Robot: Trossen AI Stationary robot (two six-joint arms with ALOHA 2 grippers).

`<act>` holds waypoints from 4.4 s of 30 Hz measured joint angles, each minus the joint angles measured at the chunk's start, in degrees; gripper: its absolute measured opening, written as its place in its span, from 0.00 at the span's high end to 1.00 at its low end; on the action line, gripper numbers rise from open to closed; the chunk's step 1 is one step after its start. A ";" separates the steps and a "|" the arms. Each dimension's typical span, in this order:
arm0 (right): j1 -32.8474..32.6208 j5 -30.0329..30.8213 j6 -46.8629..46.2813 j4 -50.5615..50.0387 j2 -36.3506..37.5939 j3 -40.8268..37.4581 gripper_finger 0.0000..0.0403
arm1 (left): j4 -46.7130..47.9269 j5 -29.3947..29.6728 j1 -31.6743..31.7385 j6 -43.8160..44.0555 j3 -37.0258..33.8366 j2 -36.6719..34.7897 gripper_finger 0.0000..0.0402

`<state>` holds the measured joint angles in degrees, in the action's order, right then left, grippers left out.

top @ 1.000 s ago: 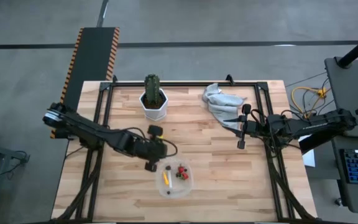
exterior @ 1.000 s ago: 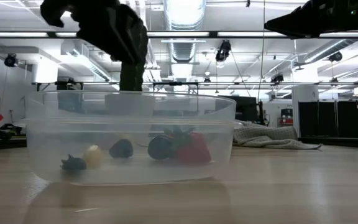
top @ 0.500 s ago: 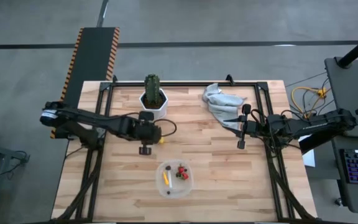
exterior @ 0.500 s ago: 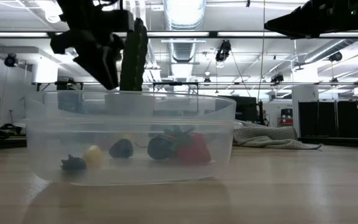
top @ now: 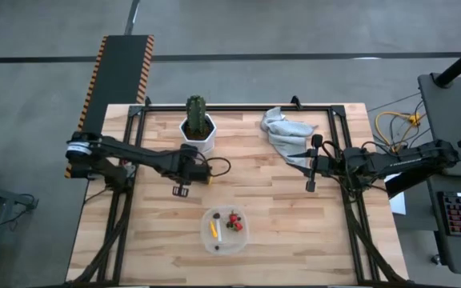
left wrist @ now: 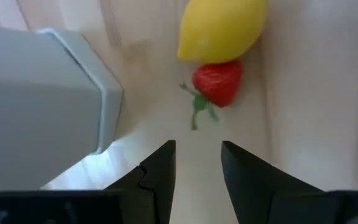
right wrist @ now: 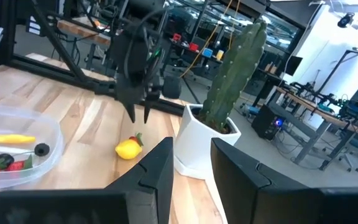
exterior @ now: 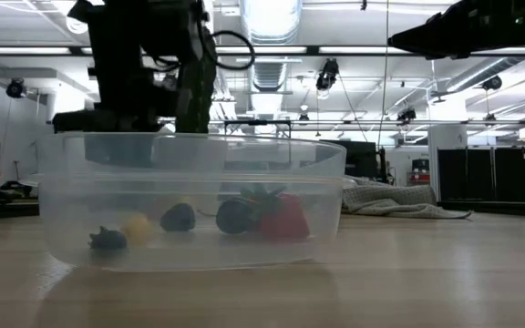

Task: Pick and placing Produce into tupperware
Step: Put the red strawberry into the transparent container

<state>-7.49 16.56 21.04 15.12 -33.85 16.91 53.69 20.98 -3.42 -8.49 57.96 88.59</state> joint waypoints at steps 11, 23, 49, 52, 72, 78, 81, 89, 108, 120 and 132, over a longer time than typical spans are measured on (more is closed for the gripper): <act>0.00 0.00 0.00 0.04 0.02 0.00 0.75 | -0.25 2.06 0.87 -1.42 -0.27 4.33 0.72; 0.00 0.02 0.02 -0.03 0.00 0.00 0.75 | -2.90 2.00 1.97 -1.47 -0.27 6.43 0.72; 0.00 0.02 0.12 -0.14 0.00 0.00 0.75 | -5.69 -0.88 2.80 -2.95 -0.27 8.46 0.72; 0.00 0.02 0.15 -0.14 0.00 0.00 0.75 | -5.71 -0.85 2.87 -2.95 -0.27 9.77 0.72; 0.00 0.04 0.20 -0.14 0.00 0.00 0.75 | -5.61 -3.08 2.95 -4.02 -0.14 9.67 0.99; 0.00 0.04 0.20 -0.13 0.01 0.00 0.75 | -3.85 -2.92 2.95 -4.09 0.04 9.71 1.00; 0.00 0.04 0.20 -0.14 0.00 0.00 0.75 | -2.20 -2.49 2.95 -4.06 0.62 9.46 1.00; 0.00 0.04 0.18 -0.12 0.00 0.00 0.75 | 2.96 -0.70 2.93 -3.85 2.23 7.37 1.00; 0.00 0.04 0.01 0.10 0.02 0.00 0.75 | -3.89 -5.75 -3.64 -0.22 10.75 -2.90 1.00; 0.00 0.04 0.00 0.08 0.00 0.00 0.75 | -8.50 -7.03 -12.90 4.22 15.73 3.26 1.00; 0.02 0.02 0.38 -0.67 0.00 0.00 0.75 | -12.13 -9.48 -18.53 13.45 15.75 5.95 1.00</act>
<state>-7.46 16.58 21.41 14.45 -33.85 16.91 41.56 11.50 -21.95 4.96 73.71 94.54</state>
